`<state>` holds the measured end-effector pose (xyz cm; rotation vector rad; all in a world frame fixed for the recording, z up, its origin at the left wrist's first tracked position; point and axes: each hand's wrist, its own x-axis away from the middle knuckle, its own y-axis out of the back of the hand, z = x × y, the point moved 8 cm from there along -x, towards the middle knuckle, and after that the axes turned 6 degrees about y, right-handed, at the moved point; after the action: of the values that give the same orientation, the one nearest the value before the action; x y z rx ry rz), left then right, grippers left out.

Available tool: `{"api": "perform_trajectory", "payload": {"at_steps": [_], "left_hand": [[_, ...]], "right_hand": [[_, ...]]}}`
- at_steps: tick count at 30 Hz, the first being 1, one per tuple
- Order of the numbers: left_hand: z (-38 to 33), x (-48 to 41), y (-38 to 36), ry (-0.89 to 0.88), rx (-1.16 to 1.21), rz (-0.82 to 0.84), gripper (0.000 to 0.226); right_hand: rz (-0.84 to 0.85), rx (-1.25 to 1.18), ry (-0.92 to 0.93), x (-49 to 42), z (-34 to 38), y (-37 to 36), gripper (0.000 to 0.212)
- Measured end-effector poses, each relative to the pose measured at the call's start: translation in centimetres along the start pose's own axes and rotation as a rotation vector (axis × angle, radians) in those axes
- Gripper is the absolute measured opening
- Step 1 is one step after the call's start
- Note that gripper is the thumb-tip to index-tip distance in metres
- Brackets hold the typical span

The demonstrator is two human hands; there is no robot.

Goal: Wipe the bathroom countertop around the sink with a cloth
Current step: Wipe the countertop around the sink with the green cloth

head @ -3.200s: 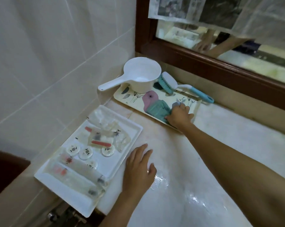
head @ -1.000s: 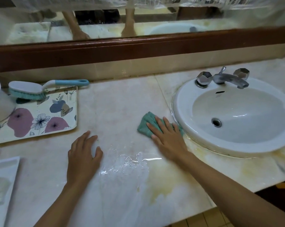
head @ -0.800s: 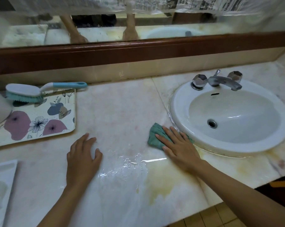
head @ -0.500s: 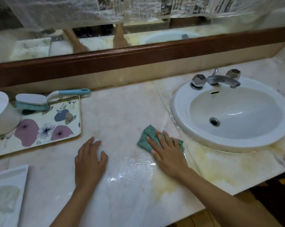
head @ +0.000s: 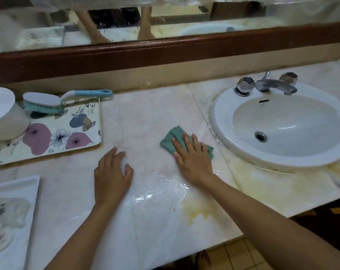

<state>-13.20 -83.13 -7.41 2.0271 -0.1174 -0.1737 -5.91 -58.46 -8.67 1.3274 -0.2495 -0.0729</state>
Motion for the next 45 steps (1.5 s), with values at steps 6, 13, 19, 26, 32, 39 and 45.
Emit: {"api": "perform_trajectory", "payload": {"at_steps": [6, 13, 19, 26, 32, 39, 45], "left_hand": [[0.3, 0.2, -0.2, 0.007, 0.023, 0.008, 0.043], [0.2, -0.2, 0.0, 0.002, 0.043, -0.001, 0.042], [0.5, -0.3, 0.0, 0.004, 0.039, 0.026, 0.044], [1.1, -0.2, -0.6, -0.009, 0.117, 0.134, 0.043], [4.4, 7.0, 3.2, 0.071, 0.131, 0.069, 0.048], [8.3, 11.3, 4.4, 0.124, -0.072, 0.031, 0.054], [8.7, 11.2, 4.3, 0.157, -0.043, 0.033, 0.054]], "right_hand": [[0.058, 0.086, 0.482, 10.9, 3.7, -1.7, 0.052], [0.051, 0.077, 0.115, 3.4, -2.6, 0.3, 0.055], [0.018, 0.026, 0.177, 5.2, 7.2, -2.4, 0.053], [0.078, 0.163, 0.513, 11.6, 2.9, -1.9, 0.051], [0.048, 0.035, 0.057, 3.2, 4.6, -2.0, 0.056], [0.053, 0.067, 0.473, 11.1, 14.2, -4.2, 0.053], [0.126, 0.214, 0.610, 10.6, 5.6, -2.3, 0.052]]}}
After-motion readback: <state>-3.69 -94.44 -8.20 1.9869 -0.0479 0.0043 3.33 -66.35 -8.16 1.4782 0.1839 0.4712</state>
